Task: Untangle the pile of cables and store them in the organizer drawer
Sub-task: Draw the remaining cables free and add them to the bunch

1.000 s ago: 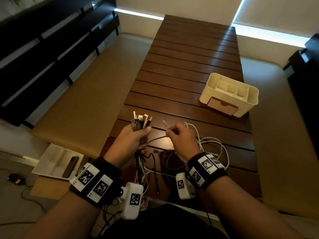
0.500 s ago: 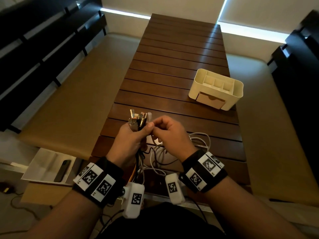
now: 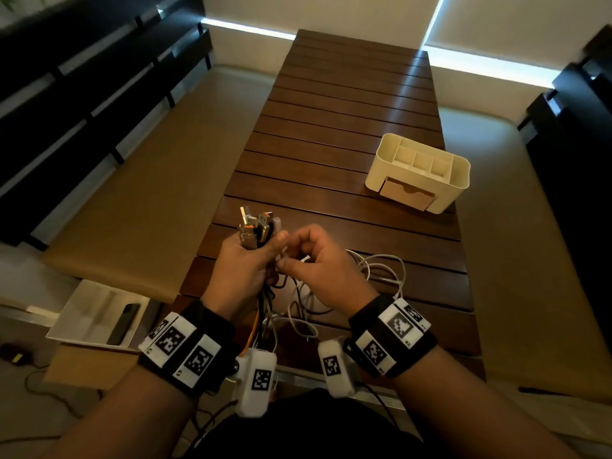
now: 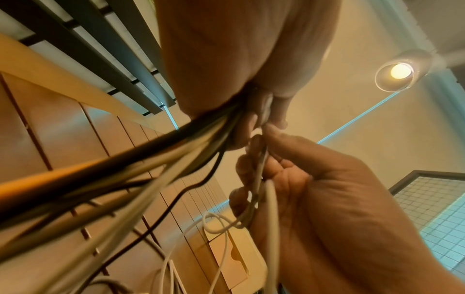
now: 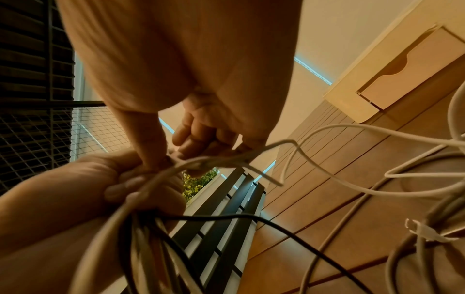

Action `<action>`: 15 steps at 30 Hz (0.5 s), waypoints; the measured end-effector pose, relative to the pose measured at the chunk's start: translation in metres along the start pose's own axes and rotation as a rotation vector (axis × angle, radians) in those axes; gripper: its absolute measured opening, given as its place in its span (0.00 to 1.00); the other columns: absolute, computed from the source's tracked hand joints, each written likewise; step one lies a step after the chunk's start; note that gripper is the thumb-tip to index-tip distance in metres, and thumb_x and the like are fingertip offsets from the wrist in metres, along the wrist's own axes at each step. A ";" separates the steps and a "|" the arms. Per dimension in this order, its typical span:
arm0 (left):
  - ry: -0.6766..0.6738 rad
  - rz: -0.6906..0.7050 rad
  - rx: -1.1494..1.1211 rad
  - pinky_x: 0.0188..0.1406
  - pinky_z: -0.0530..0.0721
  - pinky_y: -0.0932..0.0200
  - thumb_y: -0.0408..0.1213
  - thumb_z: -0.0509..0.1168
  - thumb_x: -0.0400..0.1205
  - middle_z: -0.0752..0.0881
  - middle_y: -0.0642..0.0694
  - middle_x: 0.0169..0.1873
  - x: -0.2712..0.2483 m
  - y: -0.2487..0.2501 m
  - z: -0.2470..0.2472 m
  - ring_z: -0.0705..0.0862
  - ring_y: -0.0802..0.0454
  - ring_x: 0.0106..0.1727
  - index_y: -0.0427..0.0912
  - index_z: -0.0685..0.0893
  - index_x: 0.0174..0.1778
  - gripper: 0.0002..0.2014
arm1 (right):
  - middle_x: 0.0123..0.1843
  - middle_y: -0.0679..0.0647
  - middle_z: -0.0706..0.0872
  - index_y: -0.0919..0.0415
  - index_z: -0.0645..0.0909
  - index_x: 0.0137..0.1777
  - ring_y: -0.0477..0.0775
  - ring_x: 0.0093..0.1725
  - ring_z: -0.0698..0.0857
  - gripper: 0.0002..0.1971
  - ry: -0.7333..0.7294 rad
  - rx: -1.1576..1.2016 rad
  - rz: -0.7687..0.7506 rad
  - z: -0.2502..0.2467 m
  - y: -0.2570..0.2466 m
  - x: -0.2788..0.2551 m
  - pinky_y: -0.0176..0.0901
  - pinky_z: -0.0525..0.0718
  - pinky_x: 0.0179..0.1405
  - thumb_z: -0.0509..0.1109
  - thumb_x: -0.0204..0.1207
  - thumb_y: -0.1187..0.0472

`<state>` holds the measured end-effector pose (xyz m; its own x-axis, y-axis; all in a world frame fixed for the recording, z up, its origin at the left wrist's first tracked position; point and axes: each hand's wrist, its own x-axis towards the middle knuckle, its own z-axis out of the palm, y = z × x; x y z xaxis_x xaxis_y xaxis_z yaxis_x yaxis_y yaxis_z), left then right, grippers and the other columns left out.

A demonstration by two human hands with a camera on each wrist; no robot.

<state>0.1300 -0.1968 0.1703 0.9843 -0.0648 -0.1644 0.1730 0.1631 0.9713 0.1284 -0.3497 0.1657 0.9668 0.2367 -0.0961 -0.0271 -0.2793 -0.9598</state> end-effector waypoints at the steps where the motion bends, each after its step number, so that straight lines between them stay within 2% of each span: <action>1: 0.021 0.004 0.000 0.21 0.69 0.61 0.36 0.66 0.86 0.72 0.47 0.24 0.001 0.002 -0.001 0.68 0.56 0.22 0.41 0.81 0.41 0.08 | 0.48 0.52 0.88 0.50 0.78 0.54 0.47 0.45 0.87 0.10 -0.015 -0.007 0.012 0.001 0.000 -0.002 0.45 0.87 0.48 0.76 0.78 0.60; 4: 0.014 0.028 0.033 0.21 0.70 0.61 0.38 0.66 0.86 0.68 0.40 0.26 0.002 0.004 -0.004 0.67 0.52 0.23 0.42 0.79 0.36 0.12 | 0.46 0.50 0.90 0.51 0.80 0.53 0.50 0.48 0.89 0.06 -0.063 0.004 0.005 0.004 -0.001 -0.005 0.52 0.88 0.54 0.73 0.81 0.61; 6: -0.035 0.025 0.050 0.22 0.72 0.60 0.39 0.67 0.85 0.70 0.39 0.27 0.003 0.003 -0.006 0.68 0.52 0.24 0.34 0.81 0.40 0.12 | 0.48 0.51 0.90 0.52 0.81 0.54 0.50 0.48 0.89 0.05 -0.042 -0.006 -0.022 0.003 -0.002 -0.003 0.54 0.89 0.54 0.71 0.82 0.62; 8: -0.061 0.024 0.070 0.24 0.73 0.59 0.40 0.68 0.84 0.73 0.37 0.30 0.003 0.001 -0.005 0.70 0.50 0.26 0.23 0.81 0.48 0.18 | 0.49 0.53 0.89 0.50 0.82 0.54 0.51 0.49 0.89 0.05 -0.013 -0.032 -0.048 0.000 -0.001 0.000 0.55 0.89 0.54 0.70 0.83 0.62; 9: -0.058 0.031 0.075 0.24 0.74 0.59 0.40 0.68 0.84 0.73 0.36 0.31 0.003 0.001 -0.004 0.70 0.51 0.26 0.22 0.81 0.48 0.19 | 0.50 0.53 0.89 0.50 0.83 0.54 0.51 0.49 0.89 0.05 -0.011 -0.037 -0.056 -0.002 -0.001 0.001 0.55 0.89 0.53 0.70 0.83 0.62; 11: -0.042 0.049 0.058 0.23 0.72 0.60 0.40 0.66 0.86 0.71 0.39 0.28 0.002 0.002 -0.001 0.69 0.53 0.25 0.28 0.79 0.43 0.15 | 0.50 0.55 0.89 0.52 0.83 0.54 0.53 0.49 0.89 0.05 -0.021 -0.040 -0.066 -0.004 -0.002 0.003 0.55 0.89 0.53 0.70 0.83 0.62; 13: -0.023 0.044 0.053 0.22 0.70 0.60 0.40 0.65 0.86 0.68 0.44 0.26 0.003 0.002 0.000 0.67 0.54 0.23 0.35 0.77 0.42 0.12 | 0.49 0.55 0.89 0.52 0.84 0.53 0.54 0.49 0.88 0.04 -0.020 -0.039 -0.073 -0.004 -0.002 0.004 0.55 0.90 0.52 0.71 0.82 0.62; 15: -0.018 0.038 0.042 0.23 0.71 0.59 0.41 0.65 0.86 0.70 0.47 0.25 0.003 0.002 -0.001 0.68 0.54 0.23 0.37 0.77 0.40 0.12 | 0.48 0.54 0.89 0.53 0.84 0.52 0.54 0.48 0.89 0.03 -0.019 -0.031 -0.076 -0.004 0.001 0.005 0.57 0.90 0.52 0.72 0.82 0.61</action>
<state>0.1332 -0.1961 0.1720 0.9892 -0.0769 -0.1248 0.1337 0.1242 0.9832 0.1338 -0.3524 0.1657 0.9609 0.2755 -0.0289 0.0540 -0.2886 -0.9559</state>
